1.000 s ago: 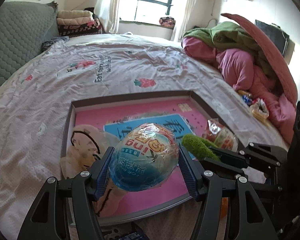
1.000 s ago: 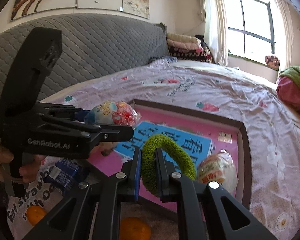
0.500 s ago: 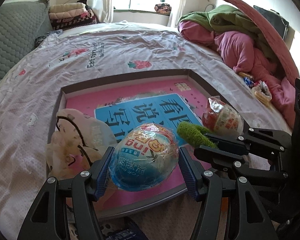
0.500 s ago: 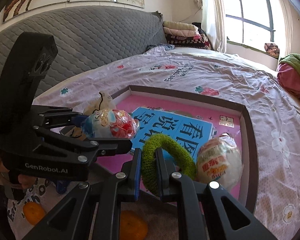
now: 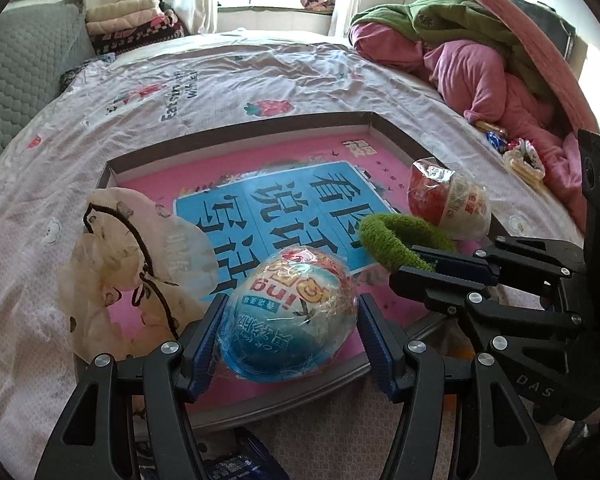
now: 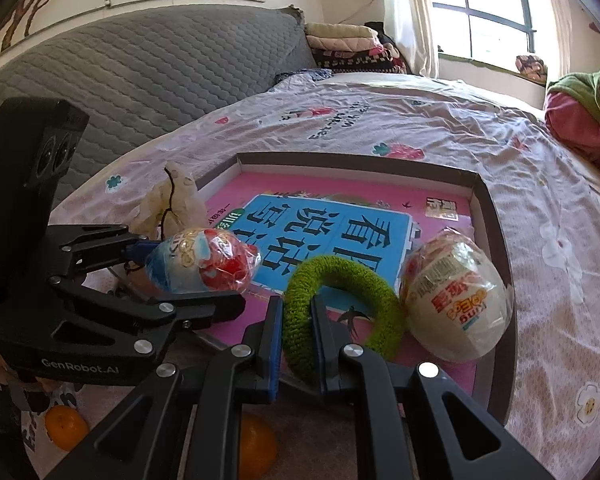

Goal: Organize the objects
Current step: 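Lower the blue-and-white egg into the box with the left tool while the right lowers the green ring, then open the left gripper to release the egg while the right gripper releases the green ring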

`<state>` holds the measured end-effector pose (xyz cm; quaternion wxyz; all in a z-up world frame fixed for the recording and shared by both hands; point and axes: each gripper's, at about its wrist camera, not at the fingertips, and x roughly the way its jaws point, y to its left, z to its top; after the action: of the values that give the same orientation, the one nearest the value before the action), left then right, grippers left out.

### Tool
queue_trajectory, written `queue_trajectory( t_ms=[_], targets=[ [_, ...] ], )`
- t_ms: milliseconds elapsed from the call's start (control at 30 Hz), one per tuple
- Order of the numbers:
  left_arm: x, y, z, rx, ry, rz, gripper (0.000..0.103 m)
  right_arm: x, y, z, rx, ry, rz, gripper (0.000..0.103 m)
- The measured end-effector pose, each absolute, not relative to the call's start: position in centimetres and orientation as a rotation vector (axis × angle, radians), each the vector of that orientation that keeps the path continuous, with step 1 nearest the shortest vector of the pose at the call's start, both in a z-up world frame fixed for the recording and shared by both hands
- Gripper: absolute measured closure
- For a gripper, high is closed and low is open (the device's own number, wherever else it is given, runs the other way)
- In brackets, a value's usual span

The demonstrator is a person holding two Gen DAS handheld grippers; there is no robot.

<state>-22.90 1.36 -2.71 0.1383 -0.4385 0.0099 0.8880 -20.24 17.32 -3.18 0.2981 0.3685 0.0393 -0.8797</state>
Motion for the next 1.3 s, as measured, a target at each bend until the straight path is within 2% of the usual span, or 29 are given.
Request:
queue_trajectory(
  t_ms=[367,1300],
  targets=[
    [-23.18,0.94,-3.18,-1.286,-0.021,2.569,0.038,-20.39,18.18,-3.19,1.021,0.034,-2.332,0.088],
    [-23.16,0.83,-3.07,-1.294,-0.067,2.544,0.038,-20.05,18.17,-2.86,1.031,0.052,-2.366,0.079]
  ],
)
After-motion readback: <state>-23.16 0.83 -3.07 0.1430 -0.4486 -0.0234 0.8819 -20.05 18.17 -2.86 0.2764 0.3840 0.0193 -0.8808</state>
